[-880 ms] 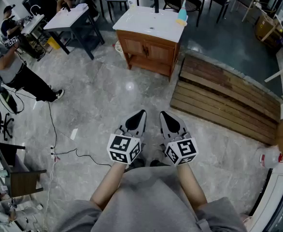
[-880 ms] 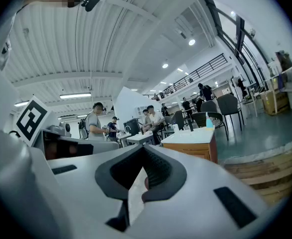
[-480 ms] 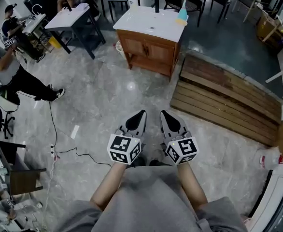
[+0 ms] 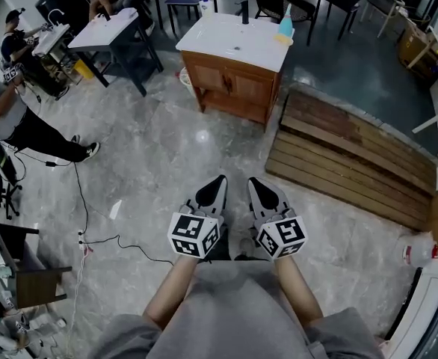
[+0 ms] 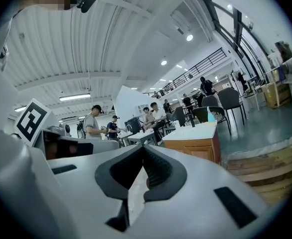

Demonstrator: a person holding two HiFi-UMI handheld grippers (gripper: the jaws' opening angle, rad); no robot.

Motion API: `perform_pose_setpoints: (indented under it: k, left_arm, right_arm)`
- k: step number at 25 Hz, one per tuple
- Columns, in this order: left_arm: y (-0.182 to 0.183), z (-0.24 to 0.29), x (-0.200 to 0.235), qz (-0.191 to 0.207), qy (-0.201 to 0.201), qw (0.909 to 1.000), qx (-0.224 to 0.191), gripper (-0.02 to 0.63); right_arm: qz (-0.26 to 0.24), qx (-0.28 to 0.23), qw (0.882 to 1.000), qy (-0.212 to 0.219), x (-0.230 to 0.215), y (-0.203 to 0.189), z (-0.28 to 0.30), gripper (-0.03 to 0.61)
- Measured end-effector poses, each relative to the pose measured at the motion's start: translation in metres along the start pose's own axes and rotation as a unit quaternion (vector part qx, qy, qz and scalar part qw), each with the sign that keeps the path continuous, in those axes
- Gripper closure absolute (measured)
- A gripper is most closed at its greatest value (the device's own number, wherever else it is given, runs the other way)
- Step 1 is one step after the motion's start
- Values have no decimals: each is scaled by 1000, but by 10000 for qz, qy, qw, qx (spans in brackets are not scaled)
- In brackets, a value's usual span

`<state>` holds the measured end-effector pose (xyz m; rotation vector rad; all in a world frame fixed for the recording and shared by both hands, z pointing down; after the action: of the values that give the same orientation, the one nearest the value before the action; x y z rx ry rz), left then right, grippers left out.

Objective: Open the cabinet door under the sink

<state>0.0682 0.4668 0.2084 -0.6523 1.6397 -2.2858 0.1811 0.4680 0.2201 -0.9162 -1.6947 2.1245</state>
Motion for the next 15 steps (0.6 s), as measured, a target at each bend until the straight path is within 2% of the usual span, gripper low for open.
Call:
perform_pose_setpoints:
  k: [15]
  left_arm:
    - [36, 82, 108, -219, -241, 9995, -48, 606]
  right_arm:
    - [-149, 185, 9992, -308, -32, 15, 122, 568]
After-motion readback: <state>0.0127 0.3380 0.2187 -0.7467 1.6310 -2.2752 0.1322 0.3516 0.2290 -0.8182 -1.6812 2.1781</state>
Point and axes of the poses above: the fingertips, and each gripper's own axes: z forward along the fingers, x to its left, y out of its top, the point moved 4 cm from there along -z, backward along the fingers, and after that the axes turned 2 degrees about x, right-handed, at the moved point
